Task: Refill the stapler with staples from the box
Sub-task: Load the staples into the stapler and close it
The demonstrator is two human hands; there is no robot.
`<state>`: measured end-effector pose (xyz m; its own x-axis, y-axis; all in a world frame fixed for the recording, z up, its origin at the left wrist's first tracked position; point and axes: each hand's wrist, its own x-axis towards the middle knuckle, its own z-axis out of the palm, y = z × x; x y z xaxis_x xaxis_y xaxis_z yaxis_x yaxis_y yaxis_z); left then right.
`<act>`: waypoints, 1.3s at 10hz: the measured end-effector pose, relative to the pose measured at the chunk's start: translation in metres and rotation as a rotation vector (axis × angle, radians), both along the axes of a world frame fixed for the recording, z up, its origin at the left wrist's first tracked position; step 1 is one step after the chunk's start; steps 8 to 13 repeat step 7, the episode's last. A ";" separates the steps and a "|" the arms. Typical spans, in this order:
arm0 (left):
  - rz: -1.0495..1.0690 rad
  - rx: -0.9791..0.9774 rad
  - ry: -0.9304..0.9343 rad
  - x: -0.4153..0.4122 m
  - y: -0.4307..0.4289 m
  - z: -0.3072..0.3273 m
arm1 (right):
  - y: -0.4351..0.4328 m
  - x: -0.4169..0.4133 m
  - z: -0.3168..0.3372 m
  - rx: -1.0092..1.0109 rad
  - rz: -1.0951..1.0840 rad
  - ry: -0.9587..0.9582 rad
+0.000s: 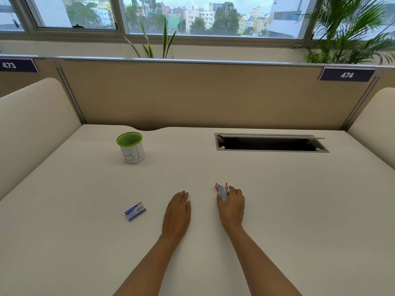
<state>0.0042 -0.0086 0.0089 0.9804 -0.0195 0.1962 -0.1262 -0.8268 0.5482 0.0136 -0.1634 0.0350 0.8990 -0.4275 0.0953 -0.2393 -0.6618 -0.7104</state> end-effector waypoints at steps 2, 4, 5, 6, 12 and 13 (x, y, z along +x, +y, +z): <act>0.006 0.012 -0.004 -0.001 -0.001 0.002 | 0.000 -0.010 -0.002 0.001 -0.011 -0.001; 0.011 0.079 -0.003 -0.001 -0.002 0.001 | -0.003 -0.019 -0.004 0.031 -0.013 -0.008; 0.006 0.142 0.013 0.000 0.002 0.004 | -0.008 -0.028 0.004 0.092 -0.013 -0.044; 0.016 0.163 0.014 0.004 0.010 0.015 | -0.017 -0.039 0.022 0.208 0.009 -0.109; 0.038 0.180 -0.052 0.025 0.017 0.044 | -0.031 -0.051 0.069 0.362 0.048 -0.273; 0.038 0.180 -0.052 0.025 0.017 0.044 | -0.031 -0.051 0.069 0.362 0.048 -0.273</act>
